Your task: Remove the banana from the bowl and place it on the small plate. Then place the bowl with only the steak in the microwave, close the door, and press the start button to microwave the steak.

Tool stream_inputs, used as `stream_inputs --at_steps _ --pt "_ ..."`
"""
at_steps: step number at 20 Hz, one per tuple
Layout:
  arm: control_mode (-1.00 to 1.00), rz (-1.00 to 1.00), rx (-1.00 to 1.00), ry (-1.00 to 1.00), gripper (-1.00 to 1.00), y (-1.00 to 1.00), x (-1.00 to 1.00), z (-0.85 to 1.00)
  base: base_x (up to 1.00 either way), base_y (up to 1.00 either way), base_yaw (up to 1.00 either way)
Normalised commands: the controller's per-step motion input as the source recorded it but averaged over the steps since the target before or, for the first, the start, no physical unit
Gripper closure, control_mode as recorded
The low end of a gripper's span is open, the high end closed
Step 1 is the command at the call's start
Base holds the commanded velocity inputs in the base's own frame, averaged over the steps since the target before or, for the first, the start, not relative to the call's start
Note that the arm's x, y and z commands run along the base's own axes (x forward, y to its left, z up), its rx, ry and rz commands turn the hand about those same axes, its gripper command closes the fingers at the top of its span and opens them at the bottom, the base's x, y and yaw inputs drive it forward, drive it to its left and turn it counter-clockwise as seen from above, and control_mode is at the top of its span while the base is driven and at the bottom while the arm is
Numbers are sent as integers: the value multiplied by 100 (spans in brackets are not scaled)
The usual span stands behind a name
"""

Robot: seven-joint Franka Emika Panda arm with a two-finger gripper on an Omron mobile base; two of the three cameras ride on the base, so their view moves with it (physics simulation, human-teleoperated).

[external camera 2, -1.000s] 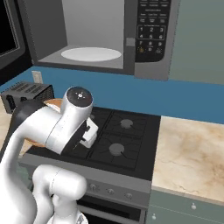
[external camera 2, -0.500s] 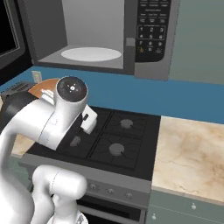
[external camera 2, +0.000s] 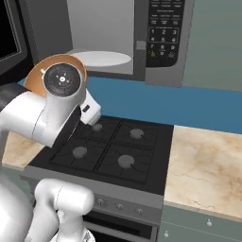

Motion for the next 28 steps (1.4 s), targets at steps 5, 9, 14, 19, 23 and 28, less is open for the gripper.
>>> stream_inputs --at_steps 5,9,14,19,23,28 --pt "-100 -14 13 -10 100 0 32 60 0 0 0" --pt "-100 -15 14 0 100 0 76 32 0 0 0" --pt "-100 -11 14 0 100 0 83 23 0 0 0" --pt "-100 -3 12 0 100 1 77 3 0 0 0" --pt "-100 -1 11 0 100 0 62 0 0 0 0" --pt "-100 0 5 0 100 0 40 0 0 0 0"
